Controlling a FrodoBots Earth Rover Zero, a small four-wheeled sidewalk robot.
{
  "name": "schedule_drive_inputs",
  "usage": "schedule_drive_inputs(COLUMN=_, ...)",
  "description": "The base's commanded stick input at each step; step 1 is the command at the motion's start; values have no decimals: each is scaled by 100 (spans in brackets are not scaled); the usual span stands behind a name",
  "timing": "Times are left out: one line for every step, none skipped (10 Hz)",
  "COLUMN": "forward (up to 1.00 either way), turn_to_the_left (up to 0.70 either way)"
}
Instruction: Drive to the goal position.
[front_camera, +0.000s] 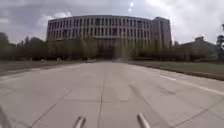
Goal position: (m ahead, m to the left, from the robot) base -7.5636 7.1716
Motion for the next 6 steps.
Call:
schedule_drive_inputs(forward=100, turn_to_the_left=0)
schedule_drive_inputs(forward=100, turn_to_the_left=0)
schedule_drive_inputs(forward=100, turn_to_the_left=0)
schedule_drive_inputs(forward=100, turn_to_the_left=0)
schedule_drive_inputs(forward=100, turn_to_the_left=0)
schedule_drive_inputs(forward=100, turn_to_the_left=0)
